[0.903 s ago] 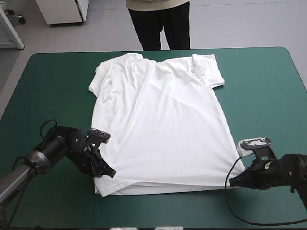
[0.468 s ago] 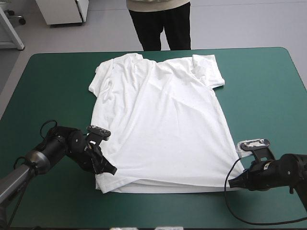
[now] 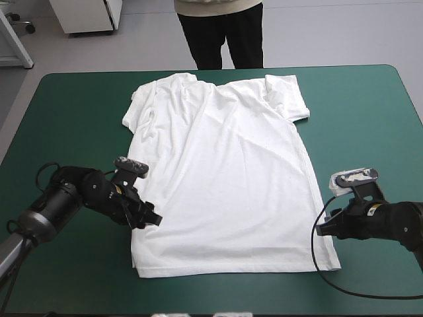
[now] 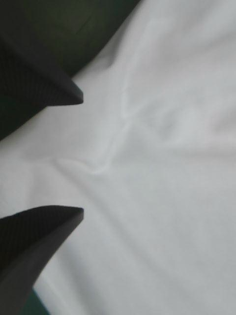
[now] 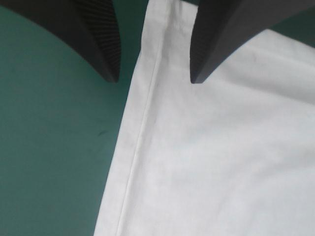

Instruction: Fold the cloth

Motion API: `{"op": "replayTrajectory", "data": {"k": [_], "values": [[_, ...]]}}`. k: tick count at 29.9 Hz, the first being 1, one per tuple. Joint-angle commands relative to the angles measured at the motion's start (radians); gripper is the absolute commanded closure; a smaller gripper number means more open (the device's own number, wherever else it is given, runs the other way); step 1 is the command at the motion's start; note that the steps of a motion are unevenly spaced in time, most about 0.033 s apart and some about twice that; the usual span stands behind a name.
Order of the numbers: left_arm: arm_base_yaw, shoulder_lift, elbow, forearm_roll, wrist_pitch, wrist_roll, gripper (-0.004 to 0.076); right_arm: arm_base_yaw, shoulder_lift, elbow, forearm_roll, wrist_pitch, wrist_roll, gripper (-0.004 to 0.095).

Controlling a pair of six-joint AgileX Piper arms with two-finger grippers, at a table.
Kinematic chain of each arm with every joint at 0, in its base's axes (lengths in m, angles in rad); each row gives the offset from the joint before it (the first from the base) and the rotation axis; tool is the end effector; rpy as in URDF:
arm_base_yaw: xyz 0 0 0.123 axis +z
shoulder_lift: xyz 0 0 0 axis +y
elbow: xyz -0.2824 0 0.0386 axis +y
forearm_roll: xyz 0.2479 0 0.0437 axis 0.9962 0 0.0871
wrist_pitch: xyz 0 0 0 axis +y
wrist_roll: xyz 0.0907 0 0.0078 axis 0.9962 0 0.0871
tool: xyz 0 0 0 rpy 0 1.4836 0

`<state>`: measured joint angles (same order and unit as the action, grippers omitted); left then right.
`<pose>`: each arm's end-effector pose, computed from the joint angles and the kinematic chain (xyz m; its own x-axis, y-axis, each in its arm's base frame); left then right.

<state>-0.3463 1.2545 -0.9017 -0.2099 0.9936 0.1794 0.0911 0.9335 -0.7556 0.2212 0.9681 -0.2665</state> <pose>0.2061 -0.0913 0.2737 -0.8660 0.3791 -0.3262 0.4421 0.8851 -0.1452 0.1572 0.0309 0.2945 -0.8291 -0.2133 -0.5169 -0.2978 0.9508 0.0854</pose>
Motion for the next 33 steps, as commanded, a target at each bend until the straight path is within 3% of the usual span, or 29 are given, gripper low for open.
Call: {"op": "replayTrajectory", "data": {"k": [1,7,12,24,33], "values": [[0.019,-0.063,-0.136,0.085,-0.065,-0.119,0.0276,-0.010,-0.006,-0.104,0.006,-0.065,-0.011,0.0476],[0.187,0.006,-0.365,0.148,-0.081,-0.179,0.0276,-0.010,0.026,-0.240,0.016,-0.088,-0.030,0.0476],[0.311,0.135,-0.471,0.046,-0.083,-0.079,0.0276,-0.010,0.074,-0.303,0.046,-0.105,-0.048,0.0476],[0.318,0.509,-0.629,0.013,-0.117,-0.056,0.0276,-0.010,0.181,-0.331,0.131,-0.108,-0.093,0.0482],[0.318,0.659,-0.657,-0.034,-0.120,-0.055,0.0277,-0.010,0.183,-0.331,0.127,-0.108,-0.093,0.0486]]}}
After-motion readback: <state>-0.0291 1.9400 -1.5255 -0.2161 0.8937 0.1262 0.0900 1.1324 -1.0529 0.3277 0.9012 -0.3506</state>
